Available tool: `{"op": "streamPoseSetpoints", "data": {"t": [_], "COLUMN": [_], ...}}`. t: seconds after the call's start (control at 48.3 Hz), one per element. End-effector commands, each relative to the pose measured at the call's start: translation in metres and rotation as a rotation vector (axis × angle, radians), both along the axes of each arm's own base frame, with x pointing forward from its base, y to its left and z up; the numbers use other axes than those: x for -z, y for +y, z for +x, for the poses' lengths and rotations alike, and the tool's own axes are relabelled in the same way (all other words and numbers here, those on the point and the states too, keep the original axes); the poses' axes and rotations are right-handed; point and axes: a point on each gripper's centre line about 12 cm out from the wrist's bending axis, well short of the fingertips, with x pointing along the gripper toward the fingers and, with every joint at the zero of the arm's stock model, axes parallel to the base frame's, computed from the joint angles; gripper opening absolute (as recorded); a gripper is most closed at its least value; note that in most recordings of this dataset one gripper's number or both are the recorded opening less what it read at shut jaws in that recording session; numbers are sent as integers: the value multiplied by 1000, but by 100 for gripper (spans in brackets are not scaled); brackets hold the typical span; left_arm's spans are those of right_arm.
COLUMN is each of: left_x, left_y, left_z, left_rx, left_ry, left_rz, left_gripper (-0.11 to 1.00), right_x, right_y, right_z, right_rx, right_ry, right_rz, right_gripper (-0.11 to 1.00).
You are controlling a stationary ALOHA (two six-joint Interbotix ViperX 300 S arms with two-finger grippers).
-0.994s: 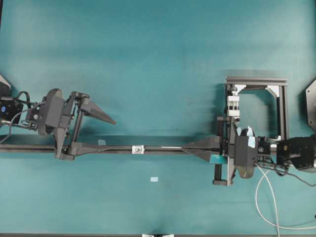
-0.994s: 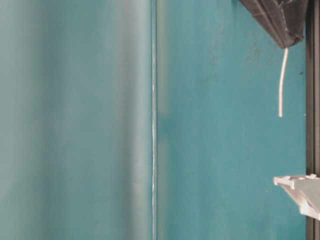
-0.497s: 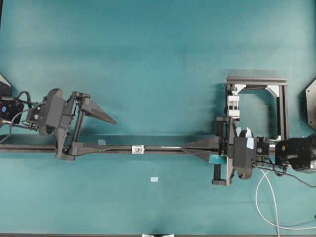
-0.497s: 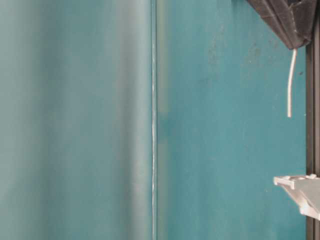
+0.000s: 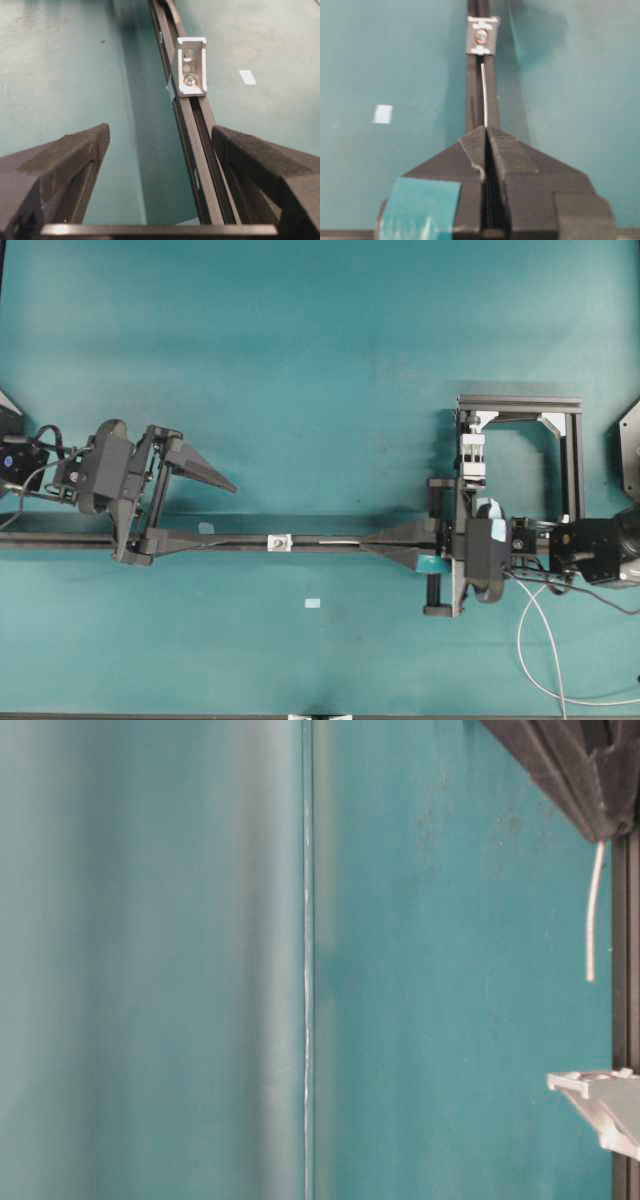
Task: Insert the wire into the hole on the left side and pull it with the left arm.
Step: 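Align the wire tip with the white clip hole using the right gripper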
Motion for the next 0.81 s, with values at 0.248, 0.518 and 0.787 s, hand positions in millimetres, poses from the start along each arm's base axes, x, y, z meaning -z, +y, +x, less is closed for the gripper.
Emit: {"op": "streamPoseSetpoints", "data": {"t": [0.248, 0.518, 0.787], "left_x": [-6, -5, -5], "left_y": [-1, -1, -1], "left_z": [3, 2, 3], "left_rx": [2, 2, 2], "left_ry": [-27, -24, -24], "left_rz": [-5, -4, -4], "left_gripper": [66, 66, 66], "right_x": [-6, -9, -6], "right_y": [1, 5, 2], "right_z": [10, 18, 26], "right_rx": [-7, -49, -50], "right_ry": [-31, -33, -22], "right_rz": [7, 2, 2], "right_gripper": [5, 5, 5]}}
